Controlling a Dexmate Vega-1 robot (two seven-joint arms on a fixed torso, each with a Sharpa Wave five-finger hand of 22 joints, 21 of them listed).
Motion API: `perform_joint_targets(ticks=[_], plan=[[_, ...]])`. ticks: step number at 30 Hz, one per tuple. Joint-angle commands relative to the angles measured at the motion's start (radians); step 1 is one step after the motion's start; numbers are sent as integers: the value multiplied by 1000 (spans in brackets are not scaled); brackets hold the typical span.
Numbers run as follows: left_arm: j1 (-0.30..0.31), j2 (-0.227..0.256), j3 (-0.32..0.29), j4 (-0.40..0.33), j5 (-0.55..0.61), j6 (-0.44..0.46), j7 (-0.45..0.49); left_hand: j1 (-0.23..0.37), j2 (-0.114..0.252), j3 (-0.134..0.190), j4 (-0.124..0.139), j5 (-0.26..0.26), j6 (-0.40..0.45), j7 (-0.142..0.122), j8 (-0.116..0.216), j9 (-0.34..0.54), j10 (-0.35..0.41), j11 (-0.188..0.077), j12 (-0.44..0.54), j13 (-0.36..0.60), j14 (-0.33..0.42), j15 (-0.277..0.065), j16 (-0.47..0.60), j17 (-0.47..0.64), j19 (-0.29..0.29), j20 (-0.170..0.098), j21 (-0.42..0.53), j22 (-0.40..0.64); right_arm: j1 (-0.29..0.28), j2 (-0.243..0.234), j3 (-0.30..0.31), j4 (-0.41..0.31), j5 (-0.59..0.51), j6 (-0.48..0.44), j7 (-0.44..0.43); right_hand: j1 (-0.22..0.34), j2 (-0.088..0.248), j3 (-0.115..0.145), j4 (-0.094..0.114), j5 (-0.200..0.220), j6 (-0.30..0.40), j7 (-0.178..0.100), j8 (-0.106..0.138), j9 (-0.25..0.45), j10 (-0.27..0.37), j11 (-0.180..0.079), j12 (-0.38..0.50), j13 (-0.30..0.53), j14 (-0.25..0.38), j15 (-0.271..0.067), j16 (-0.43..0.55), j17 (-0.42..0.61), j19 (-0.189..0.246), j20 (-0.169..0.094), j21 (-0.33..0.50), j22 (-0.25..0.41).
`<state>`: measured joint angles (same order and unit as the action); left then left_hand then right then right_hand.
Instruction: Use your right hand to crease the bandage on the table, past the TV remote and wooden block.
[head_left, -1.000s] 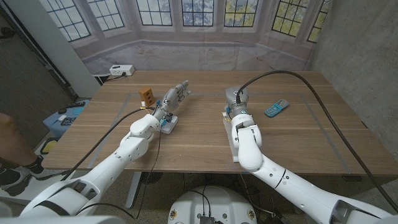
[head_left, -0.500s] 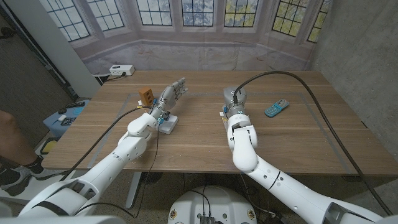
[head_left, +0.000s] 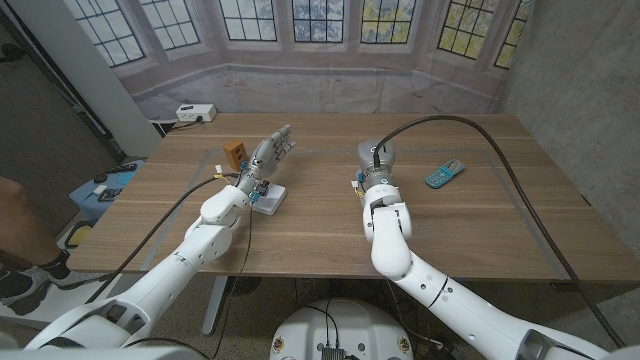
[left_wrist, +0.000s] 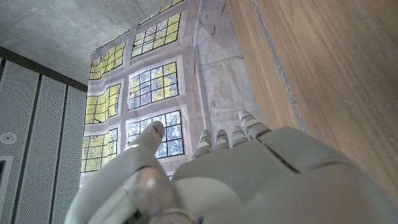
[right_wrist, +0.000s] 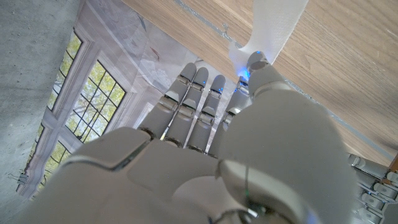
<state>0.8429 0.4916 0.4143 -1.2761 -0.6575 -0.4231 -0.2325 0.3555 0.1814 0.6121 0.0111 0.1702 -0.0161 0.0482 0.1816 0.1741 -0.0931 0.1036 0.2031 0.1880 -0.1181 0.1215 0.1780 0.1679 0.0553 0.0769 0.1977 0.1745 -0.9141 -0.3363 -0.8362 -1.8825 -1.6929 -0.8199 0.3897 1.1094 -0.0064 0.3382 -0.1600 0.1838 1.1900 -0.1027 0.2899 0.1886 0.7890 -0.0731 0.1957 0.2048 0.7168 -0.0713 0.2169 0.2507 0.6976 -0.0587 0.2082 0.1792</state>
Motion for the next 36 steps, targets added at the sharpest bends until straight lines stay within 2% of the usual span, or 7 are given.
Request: perform_joint_targets(ticks=[1, 22, 36], plan=[[22, 2, -7, -24, -1, -7, 23, 10, 2, 3, -5, 5, 0, 3, 2, 5, -3, 5, 3, 2, -3, 3, 1, 3, -6, 4, 0, 2, -41, 18, 17, -28, -54, -3, 19, -2, 1, 10, -2, -2, 13, 13, 0, 6, 1, 5, 1, -1, 3, -87, 5, 0, -2, 6, 6, 4], [50, -7, -18, -19, 5, -43, 55, 12, 2, 1, -6, 5, 0, 2, 2, 5, -6, 5, 2, 2, -5, 3, 1, 3, -7, 4, -1, 2, -132, 100, 51, -60, -187, 14, 70, 1, 2, 6, -2, -3, 16, 13, -4, 6, -3, 13, 0, -1, -2, -78, 12, 7, -7, 11, 4, 4], [82, 2, -25, -48, 4, -51, 73, 13, 2, 1, -6, 5, 1, 3, 2, 5, -6, 3, 2, 2, -5, 3, 2, 3, -8, 4, -1, 2, -203, 133, 73, -97, -226, 27, 57, 4, 3, 3, -2, -3, 16, 16, -8, 7, -6, 17, -1, -1, -10, -73, 16, 12, -11, 17, 4, 4]])
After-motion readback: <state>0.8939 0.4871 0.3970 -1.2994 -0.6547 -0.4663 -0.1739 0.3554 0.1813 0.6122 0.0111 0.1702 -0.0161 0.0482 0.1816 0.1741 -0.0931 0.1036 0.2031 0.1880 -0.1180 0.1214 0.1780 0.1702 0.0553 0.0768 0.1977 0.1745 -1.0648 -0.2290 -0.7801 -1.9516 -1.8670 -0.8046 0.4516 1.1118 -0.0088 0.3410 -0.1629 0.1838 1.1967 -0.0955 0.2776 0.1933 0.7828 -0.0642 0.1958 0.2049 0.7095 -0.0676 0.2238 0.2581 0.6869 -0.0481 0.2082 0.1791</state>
